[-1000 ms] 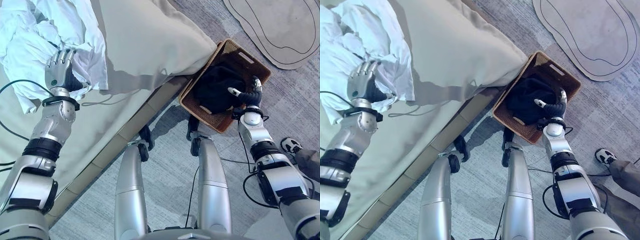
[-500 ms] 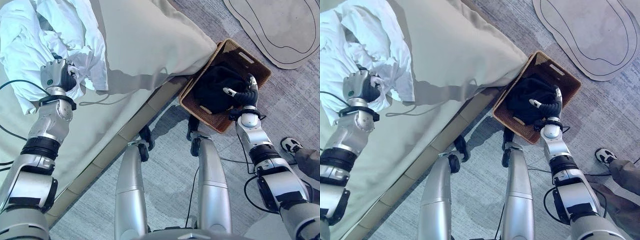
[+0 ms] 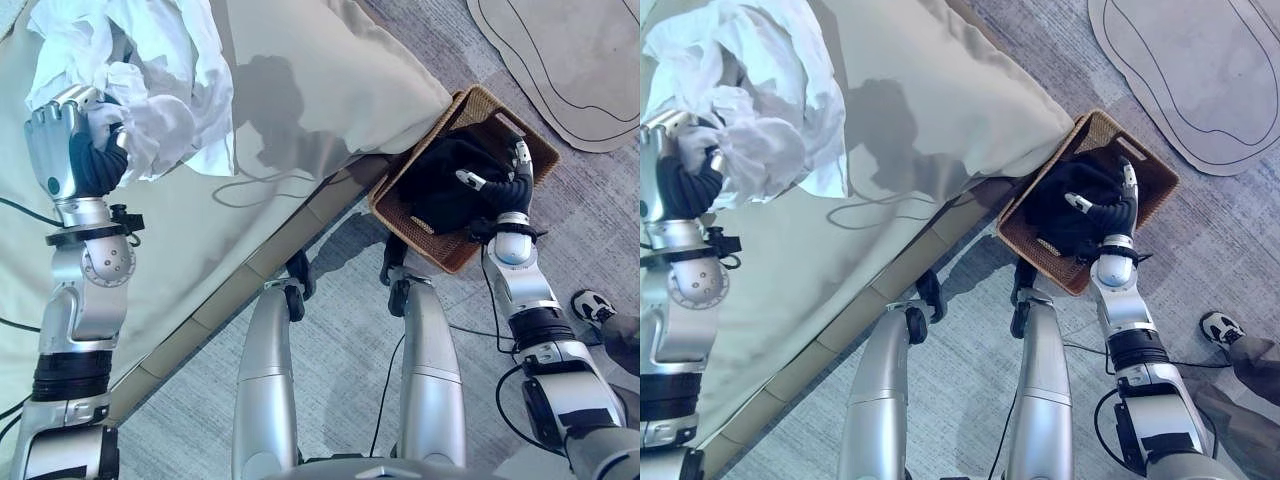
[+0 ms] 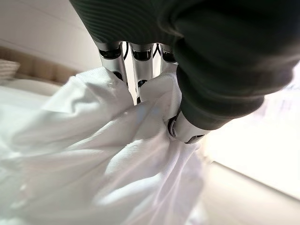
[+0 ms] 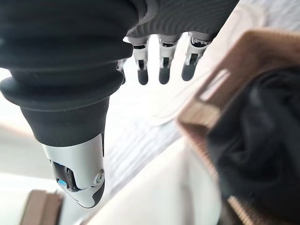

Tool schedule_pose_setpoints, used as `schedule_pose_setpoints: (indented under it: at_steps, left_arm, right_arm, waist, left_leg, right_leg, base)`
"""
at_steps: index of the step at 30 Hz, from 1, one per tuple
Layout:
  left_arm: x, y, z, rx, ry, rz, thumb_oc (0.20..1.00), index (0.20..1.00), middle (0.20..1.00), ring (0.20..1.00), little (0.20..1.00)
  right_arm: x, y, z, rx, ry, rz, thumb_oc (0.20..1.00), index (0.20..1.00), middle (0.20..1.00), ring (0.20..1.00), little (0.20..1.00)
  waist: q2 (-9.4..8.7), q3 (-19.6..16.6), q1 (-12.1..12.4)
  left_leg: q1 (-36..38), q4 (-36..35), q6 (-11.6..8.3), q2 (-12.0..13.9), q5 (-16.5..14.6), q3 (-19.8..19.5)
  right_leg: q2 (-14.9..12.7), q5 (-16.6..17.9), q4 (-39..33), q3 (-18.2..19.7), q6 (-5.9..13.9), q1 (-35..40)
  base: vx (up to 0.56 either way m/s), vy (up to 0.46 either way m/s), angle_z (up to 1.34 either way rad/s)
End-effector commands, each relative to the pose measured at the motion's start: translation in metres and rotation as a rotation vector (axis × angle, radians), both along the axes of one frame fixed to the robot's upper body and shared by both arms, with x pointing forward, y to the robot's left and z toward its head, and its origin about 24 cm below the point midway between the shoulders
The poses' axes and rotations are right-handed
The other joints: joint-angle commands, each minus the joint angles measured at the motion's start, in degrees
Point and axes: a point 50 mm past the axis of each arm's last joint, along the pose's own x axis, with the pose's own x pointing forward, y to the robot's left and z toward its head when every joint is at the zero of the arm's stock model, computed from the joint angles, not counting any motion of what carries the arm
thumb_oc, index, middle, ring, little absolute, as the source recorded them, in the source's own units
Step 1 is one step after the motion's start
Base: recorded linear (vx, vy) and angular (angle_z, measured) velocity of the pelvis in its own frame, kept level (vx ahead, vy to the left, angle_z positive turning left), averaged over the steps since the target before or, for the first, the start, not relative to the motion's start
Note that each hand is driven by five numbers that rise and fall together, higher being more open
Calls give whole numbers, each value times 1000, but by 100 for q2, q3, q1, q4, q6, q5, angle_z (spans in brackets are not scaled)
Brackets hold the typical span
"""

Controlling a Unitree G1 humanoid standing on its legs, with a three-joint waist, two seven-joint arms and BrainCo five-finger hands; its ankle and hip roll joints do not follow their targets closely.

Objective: Pick up clothes into the bucket

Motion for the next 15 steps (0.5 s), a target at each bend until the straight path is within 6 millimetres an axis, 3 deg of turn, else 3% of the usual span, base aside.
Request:
schedule_pose_setpoints:
  at_steps: [1,3,4,6,10,13,14,15]
  left_arm:
    - [-25,-26,16,-47,-194,-302,200,200,200,200,200]
    - [-31,-50,23,-25,-214,-471,200,200,200,200,200]
    - [-30,-50,23,-28,-213,-477,200,200,200,200,200]
    - [-36,-82,28,-37,-199,-739,200,200,200,200,200]
    - [-33,-121,37,-23,-166,-966,200,200,200,200,200]
    - [-31,-137,38,-43,-133,-1063,200,200,200,200,200]
    - [-31,-154,39,-46,-107,-1161,200,200,200,200,200]
    - [-30,-163,40,-58,-85,-1213,200,200,200,200,200]
  right_arm:
    - [-8,17,-4,-187,-29,122,1000,1000,1000,1000,1000]
    - [-9,29,3,-315,-57,178,1000,1000,1000,1000,1000]
    - [-9,29,3,-318,-57,175,1000,1000,1000,1000,1000]
    - [-8,43,14,-523,-104,203,1000,1000,1000,1000,1000]
    - [-9,73,28,-777,-189,291,1000,1000,1000,1000,1000]
    - [-13,83,34,-817,-232,327,1000,1000,1000,1000,1000]
    - [-21,103,42,-824,-302,419,1000,1000,1000,1000,1000]
    - [-25,110,46,-820,-330,453,1000,1000,1000,1000,1000]
  waist:
    - [103,-704,-8]
    - [89,-704,-15]
    - [100,-703,-8]
    - [87,-709,-17]
    - [80,-731,-68]
    - [84,-727,-83]
    - [71,-741,-126]
    - [76,-730,-130]
  left_leg:
    - [77,-504,-288,194,214,-305]
    - [76,-512,-287,183,222,-319]
    - [76,-514,-287,179,223,-322]
    - [71,-512,-280,167,227,-318]
    - [34,-481,-278,155,219,-316]
    - [26,-477,-272,155,220,-319]
    - [34,-492,-263,168,223,-309]
    - [35,-495,-257,163,229,-304]
  right_leg:
    - [-270,-76,-407,228,525,567]
    - [-281,-80,-401,218,536,578]
    - [-284,-82,-400,215,537,579]
    - [-310,-76,-369,212,558,567]
    - [-308,-83,-336,218,577,536]
    - [-318,-84,-311,212,586,518]
    - [-322,-73,-314,217,599,514]
    - [-326,-69,-316,218,599,512]
  base:
    - [0,0,0]
    - [0,0,0]
    - [0,0,0]
    - [-2,-7,2]
    - [2,-7,4]
    - [0,0,0]
    - [0,0,0]
    - [0,0,0]
